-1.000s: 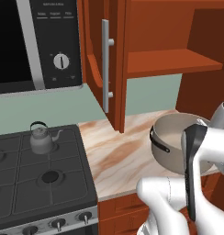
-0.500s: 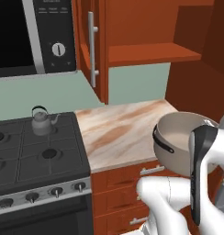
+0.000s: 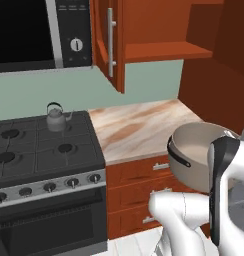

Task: Pick the kettle from the cabinet and place it on a stove burner. Then pick the pot from the counter and place it on another stove burner. Finally, turn both burners on.

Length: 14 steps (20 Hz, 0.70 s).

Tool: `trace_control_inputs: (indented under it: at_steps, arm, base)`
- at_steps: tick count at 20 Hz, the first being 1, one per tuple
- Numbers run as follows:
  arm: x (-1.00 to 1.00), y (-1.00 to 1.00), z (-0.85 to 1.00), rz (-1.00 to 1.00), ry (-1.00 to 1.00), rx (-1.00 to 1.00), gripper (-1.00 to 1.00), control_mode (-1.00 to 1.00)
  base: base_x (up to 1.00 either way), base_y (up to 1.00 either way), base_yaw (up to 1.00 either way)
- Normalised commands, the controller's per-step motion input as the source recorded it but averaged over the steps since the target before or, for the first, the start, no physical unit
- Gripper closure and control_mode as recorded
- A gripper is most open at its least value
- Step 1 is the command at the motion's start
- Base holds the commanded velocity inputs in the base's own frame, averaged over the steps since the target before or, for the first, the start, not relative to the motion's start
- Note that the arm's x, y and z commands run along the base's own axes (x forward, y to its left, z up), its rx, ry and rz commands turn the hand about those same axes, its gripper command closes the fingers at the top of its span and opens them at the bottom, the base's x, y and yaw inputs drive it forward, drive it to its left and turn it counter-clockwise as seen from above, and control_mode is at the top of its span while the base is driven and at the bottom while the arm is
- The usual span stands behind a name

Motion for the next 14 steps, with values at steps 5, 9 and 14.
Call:
trace_control_inputs:
  at_steps: [5, 9, 14]
  arm:
    - [0.0, 0.0, 0.0, 0.0, 0.0, 0.0, 1.0, 1.0]
    - [0.0, 0.0, 0.0, 0.0, 0.0, 0.0, 1.0, 1.0]
    - [0.0, 0.0, 0.0, 0.0, 0.0, 0.0, 1.0, 1.0]
  base:
    - [-0.25, 0.71, 0.0]
    - [-0.25, 0.66, 0.0]
    - [-0.24, 0.63, 0.0]
